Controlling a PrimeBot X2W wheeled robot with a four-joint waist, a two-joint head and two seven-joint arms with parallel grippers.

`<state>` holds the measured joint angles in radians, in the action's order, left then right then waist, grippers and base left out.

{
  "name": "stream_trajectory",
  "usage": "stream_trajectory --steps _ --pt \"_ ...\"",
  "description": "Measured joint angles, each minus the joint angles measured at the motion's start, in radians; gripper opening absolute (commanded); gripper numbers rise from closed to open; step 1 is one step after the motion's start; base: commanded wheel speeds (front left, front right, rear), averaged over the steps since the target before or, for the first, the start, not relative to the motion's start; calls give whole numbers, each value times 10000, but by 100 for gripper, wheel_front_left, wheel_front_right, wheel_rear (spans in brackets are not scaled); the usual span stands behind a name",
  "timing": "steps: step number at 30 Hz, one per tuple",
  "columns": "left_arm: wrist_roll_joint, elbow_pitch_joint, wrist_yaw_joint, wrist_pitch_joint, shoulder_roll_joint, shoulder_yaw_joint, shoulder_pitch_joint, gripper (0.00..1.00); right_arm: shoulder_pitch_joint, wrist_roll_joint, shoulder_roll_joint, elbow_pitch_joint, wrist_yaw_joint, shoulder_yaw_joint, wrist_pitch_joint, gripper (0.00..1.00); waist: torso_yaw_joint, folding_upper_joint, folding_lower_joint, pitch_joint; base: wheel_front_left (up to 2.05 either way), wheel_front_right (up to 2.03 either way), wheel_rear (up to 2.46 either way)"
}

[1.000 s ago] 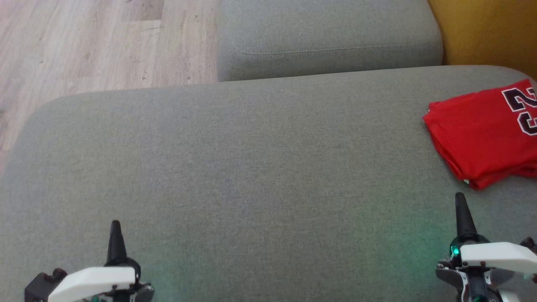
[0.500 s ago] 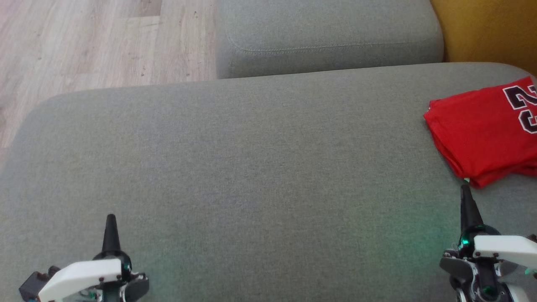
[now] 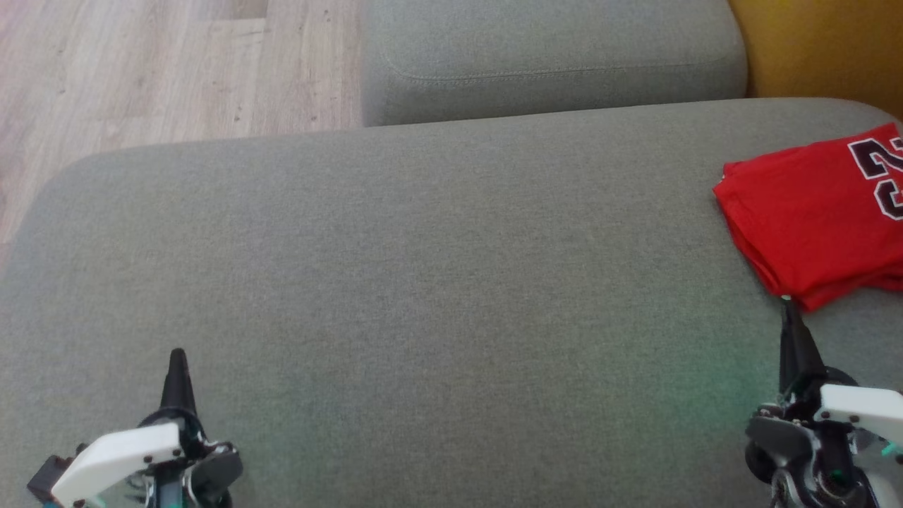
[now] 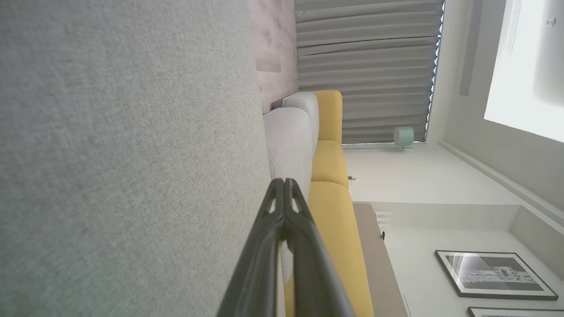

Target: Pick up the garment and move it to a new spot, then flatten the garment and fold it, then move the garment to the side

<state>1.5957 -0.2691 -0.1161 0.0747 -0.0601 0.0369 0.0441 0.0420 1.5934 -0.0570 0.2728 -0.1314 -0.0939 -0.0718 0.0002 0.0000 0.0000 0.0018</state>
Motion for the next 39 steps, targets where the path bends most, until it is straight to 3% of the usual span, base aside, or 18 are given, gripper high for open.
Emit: stream_trajectory --steps 39 --pt "384 -31 -77 138 29 213 122 0 136 347 6 27 0 -159 -180 0 -2 0 0 13 0 0 0"
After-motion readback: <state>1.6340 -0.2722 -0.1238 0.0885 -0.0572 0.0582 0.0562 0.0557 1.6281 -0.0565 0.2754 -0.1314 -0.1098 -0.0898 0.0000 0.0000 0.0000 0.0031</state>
